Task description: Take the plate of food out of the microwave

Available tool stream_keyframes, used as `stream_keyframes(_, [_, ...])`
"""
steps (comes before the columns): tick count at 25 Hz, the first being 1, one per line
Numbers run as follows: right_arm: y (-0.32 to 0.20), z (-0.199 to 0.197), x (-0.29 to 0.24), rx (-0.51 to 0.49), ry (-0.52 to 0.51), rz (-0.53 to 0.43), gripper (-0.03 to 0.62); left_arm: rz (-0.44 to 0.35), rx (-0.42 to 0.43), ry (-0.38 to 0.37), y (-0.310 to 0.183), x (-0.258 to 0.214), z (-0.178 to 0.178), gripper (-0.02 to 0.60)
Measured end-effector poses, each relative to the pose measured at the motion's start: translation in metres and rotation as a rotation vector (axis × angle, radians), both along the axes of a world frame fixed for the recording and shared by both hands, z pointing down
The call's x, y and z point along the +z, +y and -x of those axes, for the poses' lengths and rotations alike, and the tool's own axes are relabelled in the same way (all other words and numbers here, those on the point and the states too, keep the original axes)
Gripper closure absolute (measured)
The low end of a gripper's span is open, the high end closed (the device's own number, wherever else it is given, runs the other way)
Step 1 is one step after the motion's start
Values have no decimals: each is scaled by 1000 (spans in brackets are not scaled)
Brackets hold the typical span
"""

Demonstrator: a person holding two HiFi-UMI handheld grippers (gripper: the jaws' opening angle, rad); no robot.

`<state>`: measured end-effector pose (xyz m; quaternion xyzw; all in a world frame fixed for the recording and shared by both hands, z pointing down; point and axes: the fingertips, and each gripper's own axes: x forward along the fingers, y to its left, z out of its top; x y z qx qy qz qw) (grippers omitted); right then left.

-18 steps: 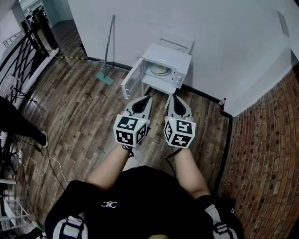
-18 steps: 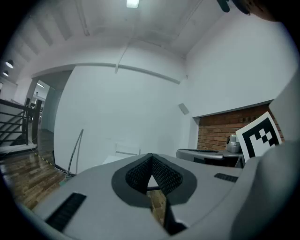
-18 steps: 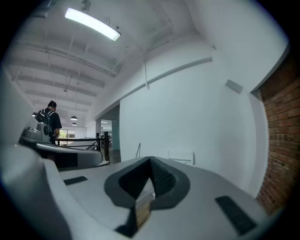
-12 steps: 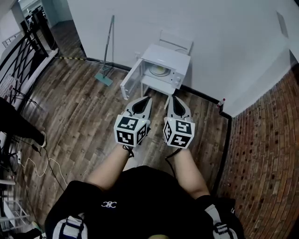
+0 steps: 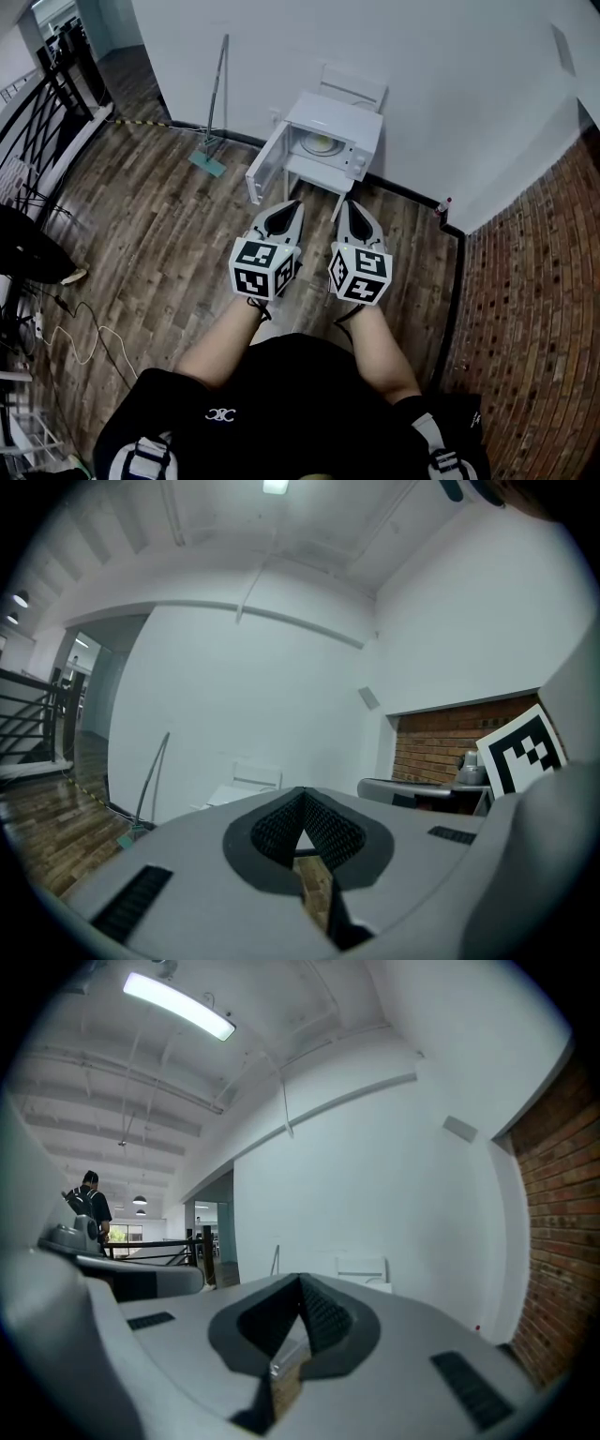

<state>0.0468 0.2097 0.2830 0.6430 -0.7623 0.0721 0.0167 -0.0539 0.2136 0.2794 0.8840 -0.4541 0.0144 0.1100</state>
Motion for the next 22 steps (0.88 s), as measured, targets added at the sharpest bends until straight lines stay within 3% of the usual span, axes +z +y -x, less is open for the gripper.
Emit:
stream_keyframes(10, [1,8,31,73,37,44,580,40,57,17,-8,29,20,581])
stream_keyframes(16, [-43,-26,35,98,2,44,580,33,58,-5,-44,34,-1,582])
stream_keyframes(22, [-106,-58,41,32,14,49,580,56,-2,-15,-107,42,-37,582])
